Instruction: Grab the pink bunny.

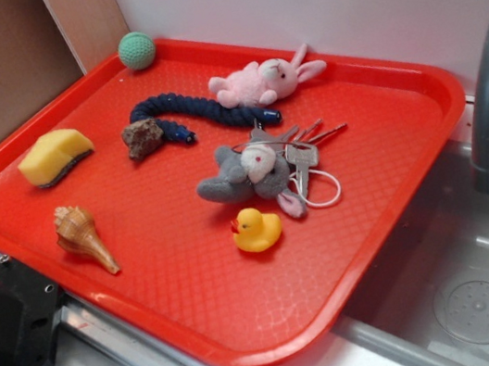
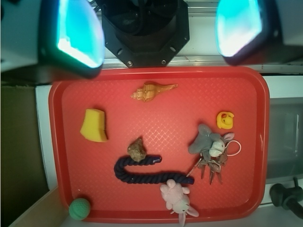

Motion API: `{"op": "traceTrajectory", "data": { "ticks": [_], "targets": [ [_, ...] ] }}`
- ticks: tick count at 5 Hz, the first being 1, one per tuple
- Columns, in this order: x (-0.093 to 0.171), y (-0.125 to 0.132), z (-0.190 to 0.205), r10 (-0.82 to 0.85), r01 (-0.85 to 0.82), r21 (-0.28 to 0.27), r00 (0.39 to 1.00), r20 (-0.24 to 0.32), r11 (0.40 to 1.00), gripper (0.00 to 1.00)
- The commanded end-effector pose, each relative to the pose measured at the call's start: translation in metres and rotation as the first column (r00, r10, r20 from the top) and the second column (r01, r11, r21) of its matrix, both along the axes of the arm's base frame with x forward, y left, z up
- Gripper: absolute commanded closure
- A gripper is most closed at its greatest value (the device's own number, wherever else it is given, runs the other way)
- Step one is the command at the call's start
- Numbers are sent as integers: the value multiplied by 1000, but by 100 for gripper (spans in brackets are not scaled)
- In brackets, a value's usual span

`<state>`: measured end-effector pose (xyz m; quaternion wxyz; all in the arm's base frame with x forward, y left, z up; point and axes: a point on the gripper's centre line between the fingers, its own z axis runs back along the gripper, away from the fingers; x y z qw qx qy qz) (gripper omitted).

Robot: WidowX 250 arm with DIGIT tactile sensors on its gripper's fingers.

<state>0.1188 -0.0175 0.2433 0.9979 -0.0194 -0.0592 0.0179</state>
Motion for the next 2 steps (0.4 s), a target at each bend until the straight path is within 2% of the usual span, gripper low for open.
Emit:
{"op": "traceTrajectory", "data": {
  "ticks": [1,2],
  "targets": [
    [0,0,0,0,0,0,1000,0,1000,0],
    [47,22,-37,-63,63,68,998,-2,996,0]
  ]
}}
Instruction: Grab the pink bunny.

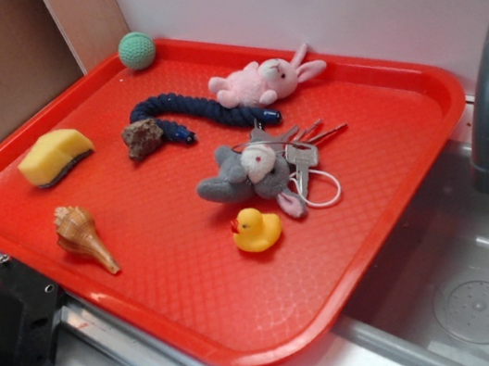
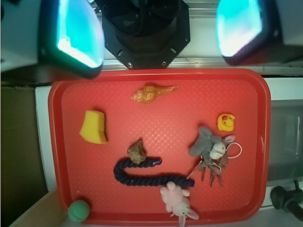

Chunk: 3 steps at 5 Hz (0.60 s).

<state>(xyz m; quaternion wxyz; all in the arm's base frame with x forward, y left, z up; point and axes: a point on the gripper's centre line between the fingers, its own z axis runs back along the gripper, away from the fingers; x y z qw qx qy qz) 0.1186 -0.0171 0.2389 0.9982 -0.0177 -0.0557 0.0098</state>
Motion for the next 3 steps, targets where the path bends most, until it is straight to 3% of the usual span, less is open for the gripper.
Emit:
{"op": "traceTrajectory", "data": {
  "ticks": [1,2,3],
  "targets": [
    [93,31,-56,-75,75,65,997,9,995,0],
    [136,28,-86,-113,112,74,994,10,991,0],
    [171,20,-112,-113,108,53,989,98,993,0]
  ]
}}
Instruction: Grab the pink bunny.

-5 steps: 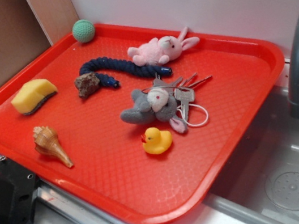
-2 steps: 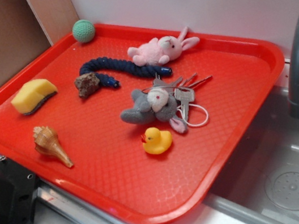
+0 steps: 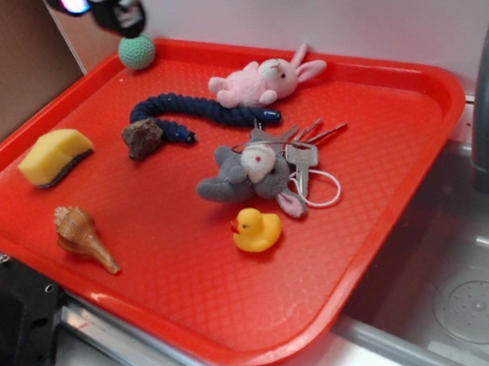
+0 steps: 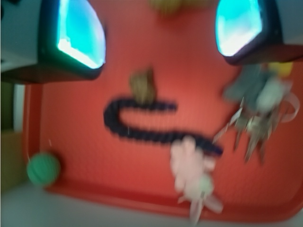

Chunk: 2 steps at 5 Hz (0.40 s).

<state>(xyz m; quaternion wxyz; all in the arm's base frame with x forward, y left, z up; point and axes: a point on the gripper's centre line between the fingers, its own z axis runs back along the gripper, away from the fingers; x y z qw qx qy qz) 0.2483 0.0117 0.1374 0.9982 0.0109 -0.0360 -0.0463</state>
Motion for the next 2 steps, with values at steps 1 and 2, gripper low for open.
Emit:
{"op": "traceTrajectory", "data": {
  "ticks": [1,2],
  "targets": [
    [66,-16,-35,-18,21,-16,986,169,1000,0],
    [95,-32,-73,-64,68,-23,985,160,997,0]
  ]
}}
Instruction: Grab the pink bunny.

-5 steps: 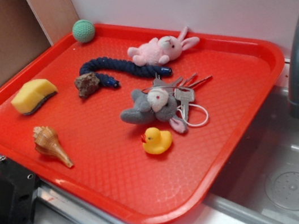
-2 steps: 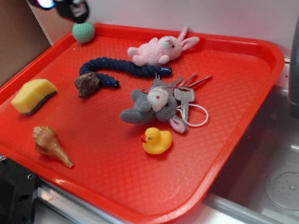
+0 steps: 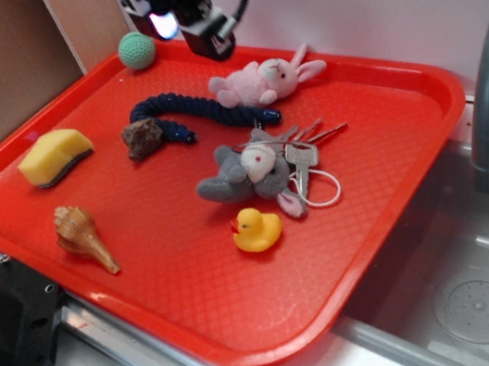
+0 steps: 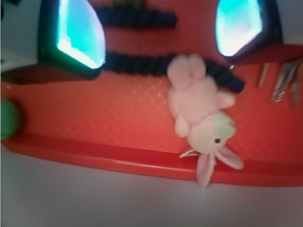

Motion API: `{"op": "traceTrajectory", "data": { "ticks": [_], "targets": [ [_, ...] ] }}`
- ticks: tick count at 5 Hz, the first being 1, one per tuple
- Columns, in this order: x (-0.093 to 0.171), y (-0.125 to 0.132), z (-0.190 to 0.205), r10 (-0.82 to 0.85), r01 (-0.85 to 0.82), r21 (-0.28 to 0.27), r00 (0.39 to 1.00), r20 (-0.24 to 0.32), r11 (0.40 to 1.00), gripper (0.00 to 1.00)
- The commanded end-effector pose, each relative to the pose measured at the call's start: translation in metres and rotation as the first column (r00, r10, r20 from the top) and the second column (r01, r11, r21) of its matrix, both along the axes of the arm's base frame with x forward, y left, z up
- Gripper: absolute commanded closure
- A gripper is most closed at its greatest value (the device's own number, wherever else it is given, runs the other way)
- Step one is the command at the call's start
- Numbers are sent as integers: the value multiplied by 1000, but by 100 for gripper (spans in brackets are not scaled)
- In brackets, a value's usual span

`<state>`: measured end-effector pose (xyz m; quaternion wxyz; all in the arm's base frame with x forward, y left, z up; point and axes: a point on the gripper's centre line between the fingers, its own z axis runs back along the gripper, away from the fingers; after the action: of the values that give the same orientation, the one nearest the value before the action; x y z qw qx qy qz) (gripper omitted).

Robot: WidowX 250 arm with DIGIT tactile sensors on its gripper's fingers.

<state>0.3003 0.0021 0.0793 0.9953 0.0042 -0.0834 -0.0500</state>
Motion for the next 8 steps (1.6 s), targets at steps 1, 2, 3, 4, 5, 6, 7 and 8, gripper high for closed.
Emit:
{"op": "traceTrajectory", "data": {
  "ticks": [1,2,3,4,5,6,7,8],
  "targets": [
    [48,-37,-33,-109,110,-7,991,76,994,0],
    [52,-50,-46,-202,203,-2,976,85,979,0],
    [48,-55,-48,-247,250,-64,968,43,966,0],
    [37,-60,-49,-238,239,-32,971,27,970,100],
    [27,-55,-40,-211,210,-22,976,-45,977,100],
    [8,-39,-16,-157,156,-23,986,-58,987,100],
    [-15,-13,15,-71,68,-39,995,-67,997,100],
    [-40,16,49,36,-40,-55,997,-70,998,100]
  ]
}}
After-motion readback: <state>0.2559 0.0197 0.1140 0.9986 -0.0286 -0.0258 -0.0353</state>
